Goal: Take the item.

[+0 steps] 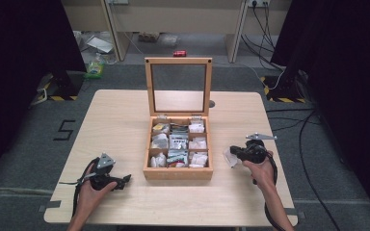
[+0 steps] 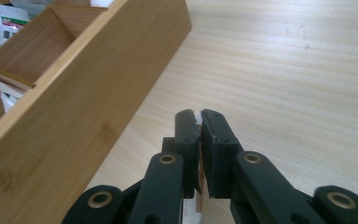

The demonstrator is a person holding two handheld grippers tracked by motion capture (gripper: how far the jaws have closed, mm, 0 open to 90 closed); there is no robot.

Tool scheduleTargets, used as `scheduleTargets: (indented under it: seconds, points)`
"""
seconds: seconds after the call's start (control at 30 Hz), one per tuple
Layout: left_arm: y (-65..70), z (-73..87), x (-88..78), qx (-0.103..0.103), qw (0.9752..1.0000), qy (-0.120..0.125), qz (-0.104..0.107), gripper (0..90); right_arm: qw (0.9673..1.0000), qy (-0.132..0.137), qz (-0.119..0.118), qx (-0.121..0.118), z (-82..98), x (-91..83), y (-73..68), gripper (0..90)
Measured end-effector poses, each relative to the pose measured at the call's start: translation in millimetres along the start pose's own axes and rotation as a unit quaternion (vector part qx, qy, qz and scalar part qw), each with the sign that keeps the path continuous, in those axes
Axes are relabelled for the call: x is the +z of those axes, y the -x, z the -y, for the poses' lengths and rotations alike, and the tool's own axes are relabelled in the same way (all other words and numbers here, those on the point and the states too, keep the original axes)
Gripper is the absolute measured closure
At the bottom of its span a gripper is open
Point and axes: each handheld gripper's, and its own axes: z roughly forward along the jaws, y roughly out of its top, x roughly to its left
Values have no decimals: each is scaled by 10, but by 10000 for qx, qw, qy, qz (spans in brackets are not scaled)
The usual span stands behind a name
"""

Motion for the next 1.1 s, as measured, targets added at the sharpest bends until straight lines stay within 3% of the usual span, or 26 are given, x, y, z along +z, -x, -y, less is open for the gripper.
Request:
scheduleTargets:
  seconds: [0.3, 0.6, 1.1]
  points:
    - [0, 0, 0, 0, 10000, 0, -1, 2, 10000, -13, 66, 36, 17, 0, 61, 820]
    - [0, 0, 0, 0, 10000, 0, 0, 2, 9997, -61, 139, 166, 25, -1, 80, 723]
    - [0, 0, 0, 0, 10000, 1, -1, 2, 9995, 17, 186, 246, 13, -26, 109, 643]
